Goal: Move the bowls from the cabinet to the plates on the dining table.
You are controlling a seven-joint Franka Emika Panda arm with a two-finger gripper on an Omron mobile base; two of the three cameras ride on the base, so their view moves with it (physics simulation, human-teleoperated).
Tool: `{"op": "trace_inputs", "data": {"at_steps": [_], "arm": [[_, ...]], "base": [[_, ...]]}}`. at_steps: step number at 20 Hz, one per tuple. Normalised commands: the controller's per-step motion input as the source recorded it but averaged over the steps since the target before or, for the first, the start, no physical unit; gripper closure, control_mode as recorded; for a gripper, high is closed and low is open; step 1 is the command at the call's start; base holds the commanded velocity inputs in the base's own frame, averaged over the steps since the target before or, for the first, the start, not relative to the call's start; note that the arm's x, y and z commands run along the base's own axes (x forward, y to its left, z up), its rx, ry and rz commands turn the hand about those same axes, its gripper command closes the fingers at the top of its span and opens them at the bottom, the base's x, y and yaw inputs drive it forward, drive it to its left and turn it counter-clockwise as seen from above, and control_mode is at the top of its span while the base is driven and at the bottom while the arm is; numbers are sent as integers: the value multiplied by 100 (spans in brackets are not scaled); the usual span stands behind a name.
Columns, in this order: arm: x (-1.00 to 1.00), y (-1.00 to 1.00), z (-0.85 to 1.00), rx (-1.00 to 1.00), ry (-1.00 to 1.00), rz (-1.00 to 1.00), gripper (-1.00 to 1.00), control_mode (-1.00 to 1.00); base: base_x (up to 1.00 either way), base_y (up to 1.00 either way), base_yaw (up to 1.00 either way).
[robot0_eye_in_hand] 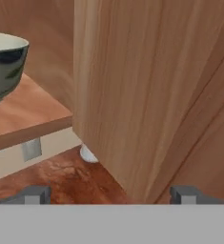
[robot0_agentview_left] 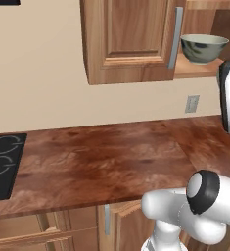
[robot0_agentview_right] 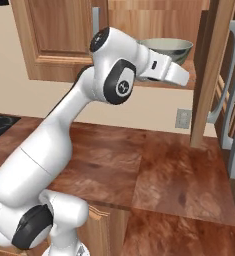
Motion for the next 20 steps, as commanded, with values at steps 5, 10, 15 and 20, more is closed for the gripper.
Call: {"op": "trace_inputs", "data": {"at_steps": [5, 10, 15, 20], "arm": [[10, 54, 1, 3, -9, 5, -100, -100], [1, 64, 0, 0, -15, 9, -100, -100], [0, 52, 0, 0, -16, 15, -100, -100], [8, 36, 5, 0, -11, 18, -100, -100]], "base": [[0, 0, 0], [0, 0, 0], [0, 0, 0], [0, 0, 0]]}}
